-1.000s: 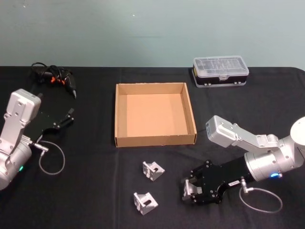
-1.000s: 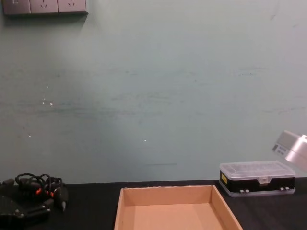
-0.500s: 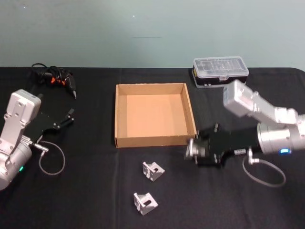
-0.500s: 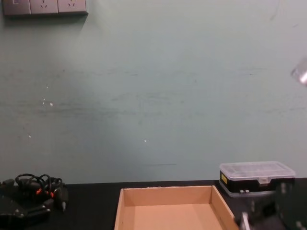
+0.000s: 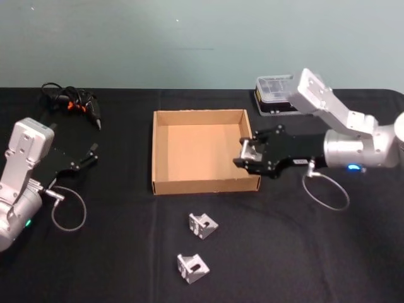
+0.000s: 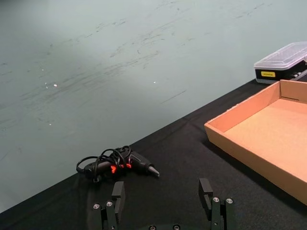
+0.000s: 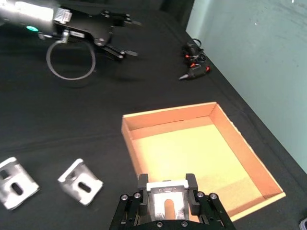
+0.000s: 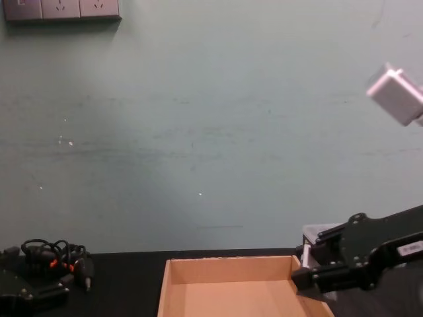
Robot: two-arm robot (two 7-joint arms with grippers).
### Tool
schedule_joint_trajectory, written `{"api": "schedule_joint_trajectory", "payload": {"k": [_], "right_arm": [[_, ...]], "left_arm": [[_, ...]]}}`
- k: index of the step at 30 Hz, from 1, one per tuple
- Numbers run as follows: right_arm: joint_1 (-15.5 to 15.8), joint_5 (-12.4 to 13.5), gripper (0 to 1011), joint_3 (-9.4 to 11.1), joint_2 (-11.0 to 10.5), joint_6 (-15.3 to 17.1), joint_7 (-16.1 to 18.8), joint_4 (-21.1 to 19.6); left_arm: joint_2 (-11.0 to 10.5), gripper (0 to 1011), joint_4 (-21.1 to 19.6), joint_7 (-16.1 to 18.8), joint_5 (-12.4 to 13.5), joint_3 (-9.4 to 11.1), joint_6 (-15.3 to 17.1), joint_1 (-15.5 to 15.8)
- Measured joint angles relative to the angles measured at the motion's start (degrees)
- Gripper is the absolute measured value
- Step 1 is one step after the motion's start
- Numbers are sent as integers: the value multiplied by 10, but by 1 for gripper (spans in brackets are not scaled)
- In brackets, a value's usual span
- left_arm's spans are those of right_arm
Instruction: Use one hand to pick up the angle iron from the table and place it into the box.
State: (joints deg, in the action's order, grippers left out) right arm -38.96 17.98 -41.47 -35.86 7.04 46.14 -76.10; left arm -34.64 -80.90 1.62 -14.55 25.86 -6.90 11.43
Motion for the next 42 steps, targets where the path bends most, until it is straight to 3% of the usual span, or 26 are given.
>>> {"api": "schedule_joint_trajectory", "payload": {"k": [12,22,37,42], "right_arm": [[-48,-22,469,-6,89,-5,-1,145],[-74,-41,469,-11,133,21,-4,205],[-79,-55,469,-16,147,42,8,224],[-79,-58,582,-15,148,47,8,224]], "left_arm": [[0,1011,0,0,0,0,0,0],[0,1011,0,0,0,0,0,0],[0,1011,0,0,0,0,0,0],[0,1011,0,0,0,0,0,0]]}}
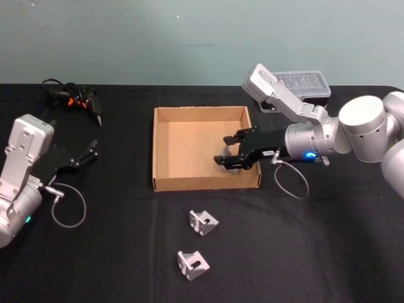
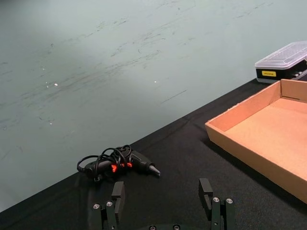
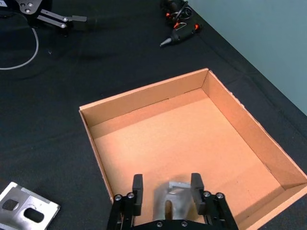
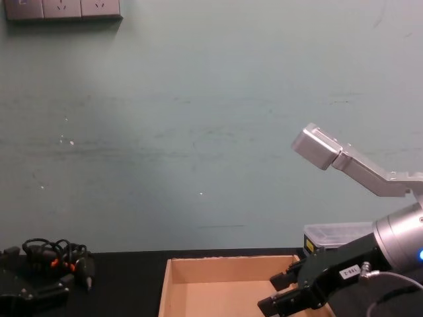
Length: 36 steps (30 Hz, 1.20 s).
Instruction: Use one hand to pick up the angle iron from the table and place it into the box.
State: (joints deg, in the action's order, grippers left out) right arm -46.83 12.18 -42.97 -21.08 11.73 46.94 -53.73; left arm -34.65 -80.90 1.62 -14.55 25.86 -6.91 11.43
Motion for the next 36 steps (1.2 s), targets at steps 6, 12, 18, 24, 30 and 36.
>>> {"api": "schedule_joint_trajectory", "payload": {"k": [6,12,18,24,30,36], "right_arm": [[9,-3,791,8,-7,6,-14,-19],[36,5,928,33,-27,17,-47,-76],[85,22,1003,67,-61,29,-84,-171],[141,40,1002,91,-91,43,-114,-269],[198,62,1003,110,-107,64,-141,-356],[224,84,1002,113,-108,93,-151,-396]], "left_arm": [[0,1011,0,0,0,0,0,0],[0,1011,0,0,0,0,0,0],[0,1011,0,0,0,0,0,0],[0,1011,0,0,0,0,0,0],[0,1012,0,0,0,0,0,0],[0,1011,0,0,0,0,0,0]]}}
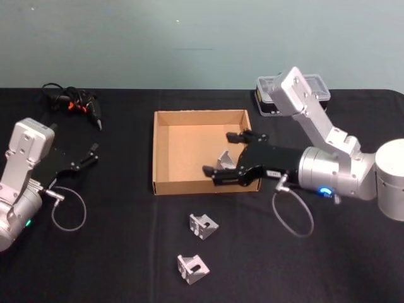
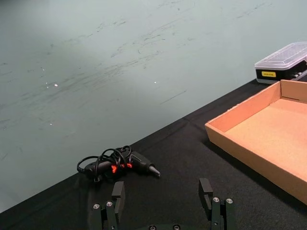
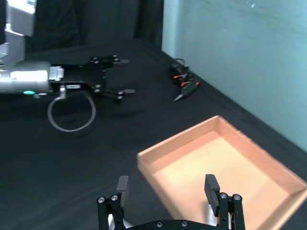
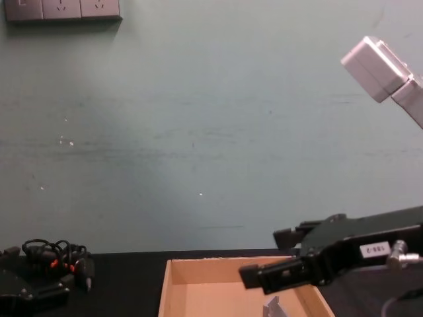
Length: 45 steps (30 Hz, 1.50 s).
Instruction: Use one hand to pick up the angle iron from the table and place it into the box.
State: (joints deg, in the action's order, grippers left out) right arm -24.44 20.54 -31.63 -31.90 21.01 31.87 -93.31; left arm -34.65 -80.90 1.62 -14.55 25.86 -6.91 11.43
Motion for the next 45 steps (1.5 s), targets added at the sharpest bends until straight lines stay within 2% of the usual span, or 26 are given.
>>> {"api": "schedule_joint_trajectory", "payload": {"k": [9,18,24,30,45], "right_arm": [[5,20,1003,-31,-3,58,7,-25],[-4,29,1002,-68,-11,109,19,-26],[-12,28,1003,-89,-12,129,22,-16],[-20,21,1003,-99,-8,134,18,0],[-29,7,1003,-104,10,133,8,33]], "left_arm": [[0,1011,0,0,0,0,0,0],[0,1011,0,0,0,0,0,0],[0,1012,0,0,0,0,0,0],[0,1011,0,0,0,0,0,0],[0,1011,0,0,0,0,0,0]]}}
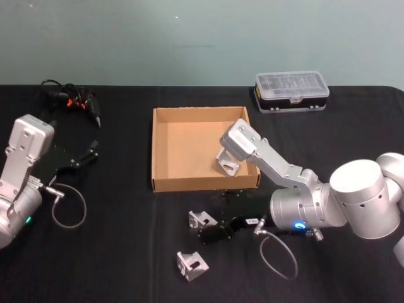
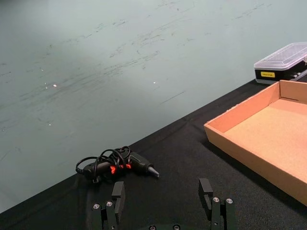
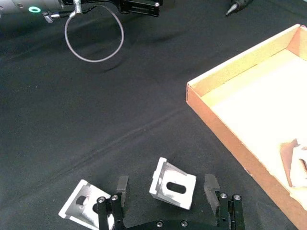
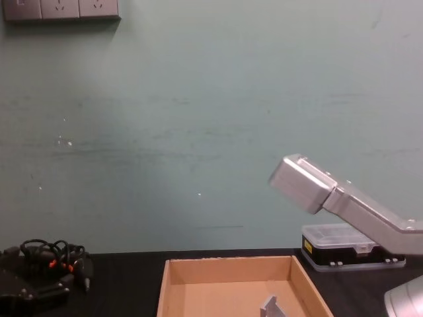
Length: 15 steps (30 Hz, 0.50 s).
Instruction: Use one hand to pick up the angle iron from the table and place it into the box.
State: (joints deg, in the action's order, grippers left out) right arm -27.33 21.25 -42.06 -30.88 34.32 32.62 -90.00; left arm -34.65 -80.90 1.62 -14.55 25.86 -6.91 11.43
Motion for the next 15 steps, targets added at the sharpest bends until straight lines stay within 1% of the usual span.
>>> {"api": "schedule_joint_trajectory", "payload": {"k": [15], "right_arm": [[-4,-13,1003,-12,12,-3,12,11]], "left_arm": [[0,1011,0,0,0,0,0,0]]}}
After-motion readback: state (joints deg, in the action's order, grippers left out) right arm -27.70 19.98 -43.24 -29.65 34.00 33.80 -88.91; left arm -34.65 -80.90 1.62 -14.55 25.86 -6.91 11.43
